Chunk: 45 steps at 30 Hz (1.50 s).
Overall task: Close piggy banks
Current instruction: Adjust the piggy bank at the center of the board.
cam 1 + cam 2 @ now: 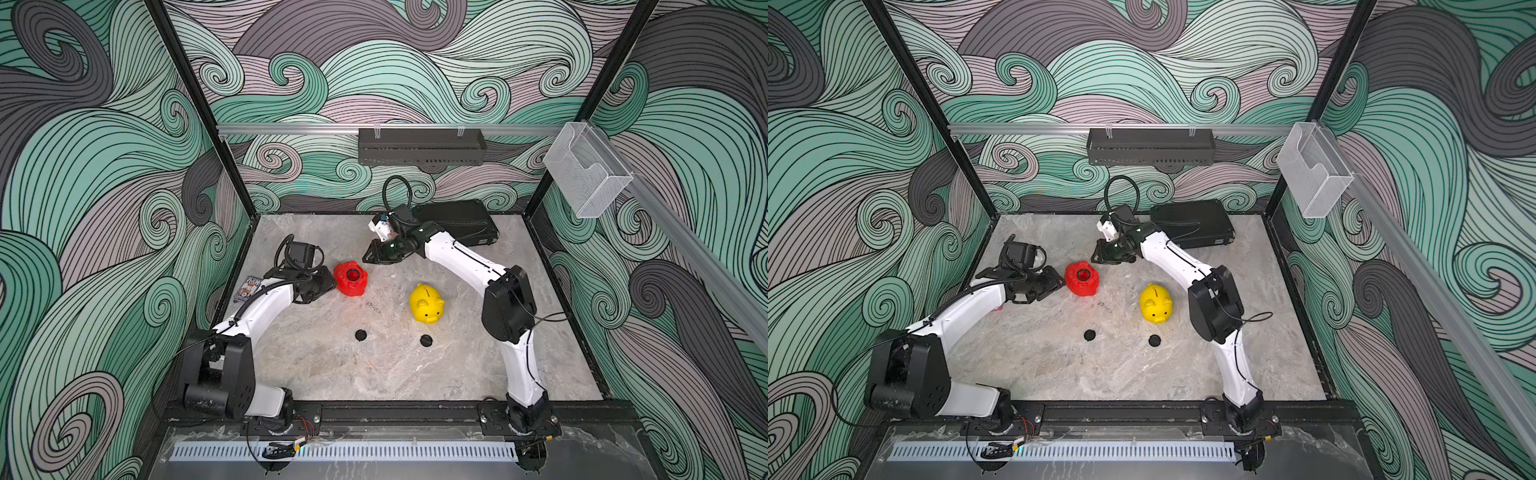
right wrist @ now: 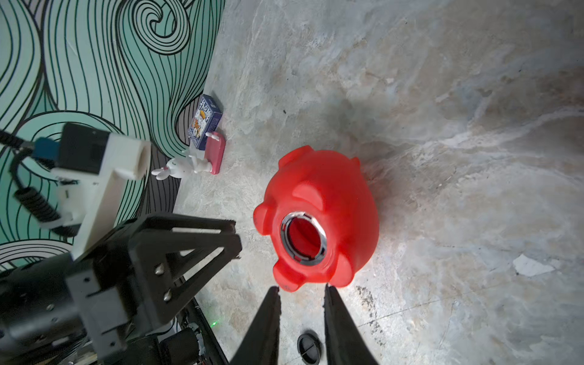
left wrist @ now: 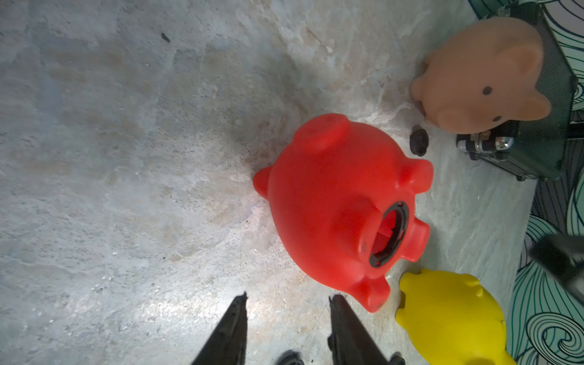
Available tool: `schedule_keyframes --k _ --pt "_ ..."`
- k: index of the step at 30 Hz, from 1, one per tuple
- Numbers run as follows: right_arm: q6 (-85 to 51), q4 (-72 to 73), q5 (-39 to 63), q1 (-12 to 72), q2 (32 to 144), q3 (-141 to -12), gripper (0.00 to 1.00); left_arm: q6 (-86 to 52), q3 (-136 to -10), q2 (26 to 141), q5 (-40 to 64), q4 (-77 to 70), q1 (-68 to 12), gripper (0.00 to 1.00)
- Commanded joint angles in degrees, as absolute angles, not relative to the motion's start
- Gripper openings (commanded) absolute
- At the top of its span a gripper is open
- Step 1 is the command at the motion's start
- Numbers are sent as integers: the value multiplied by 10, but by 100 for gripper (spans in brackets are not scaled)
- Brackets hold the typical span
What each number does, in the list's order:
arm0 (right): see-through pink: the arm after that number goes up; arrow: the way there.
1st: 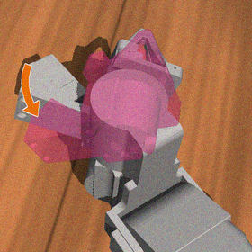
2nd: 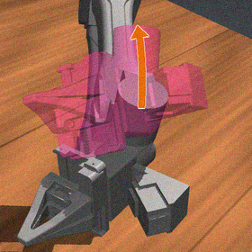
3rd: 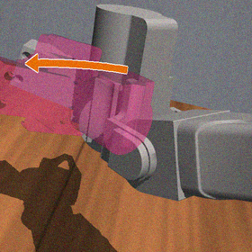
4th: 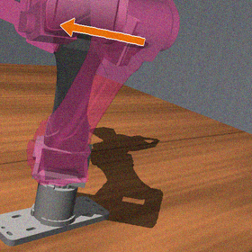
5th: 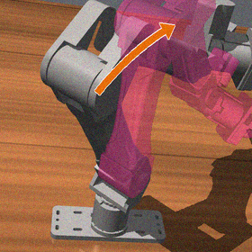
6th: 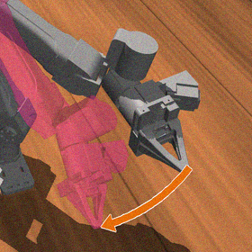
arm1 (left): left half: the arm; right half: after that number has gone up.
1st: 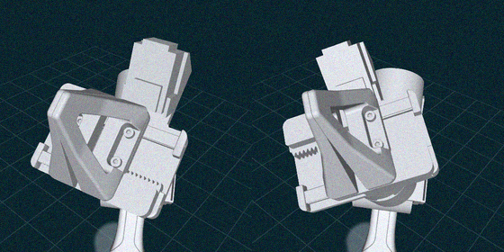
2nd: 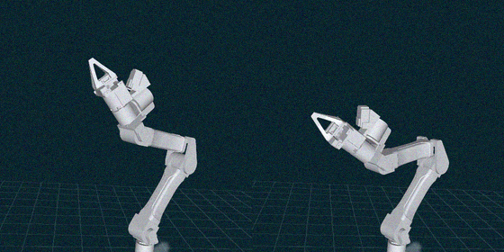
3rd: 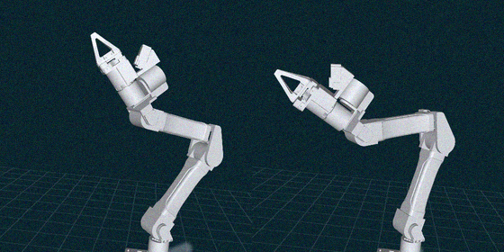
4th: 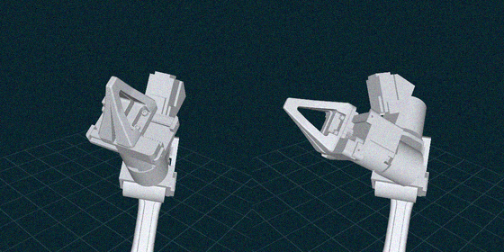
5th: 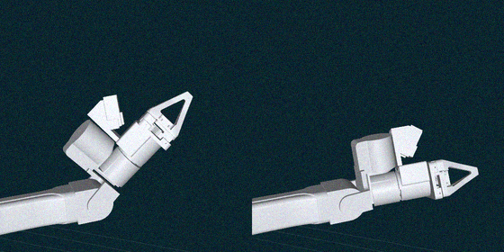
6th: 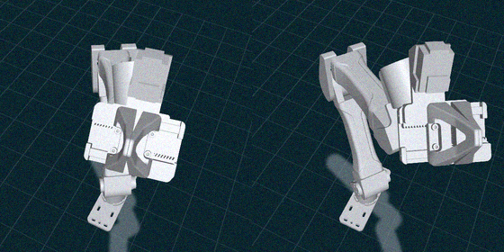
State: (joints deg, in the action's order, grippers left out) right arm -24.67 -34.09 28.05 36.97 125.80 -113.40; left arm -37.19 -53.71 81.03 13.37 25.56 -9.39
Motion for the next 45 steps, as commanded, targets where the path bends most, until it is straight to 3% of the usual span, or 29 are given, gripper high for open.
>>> schedule_keyframes --k 1,34,45 --pt "-248 -367 286 372 1302 -1173 26 -382 -535 811 166 240 -91 43" --pt "-272 -321 343 396 1261 -1074 24 -352 -596 897 142 255 -84 41" --pt "-268 -320 338 396 1244 -1080 30 -357 -580 875 153 250 -83 42"
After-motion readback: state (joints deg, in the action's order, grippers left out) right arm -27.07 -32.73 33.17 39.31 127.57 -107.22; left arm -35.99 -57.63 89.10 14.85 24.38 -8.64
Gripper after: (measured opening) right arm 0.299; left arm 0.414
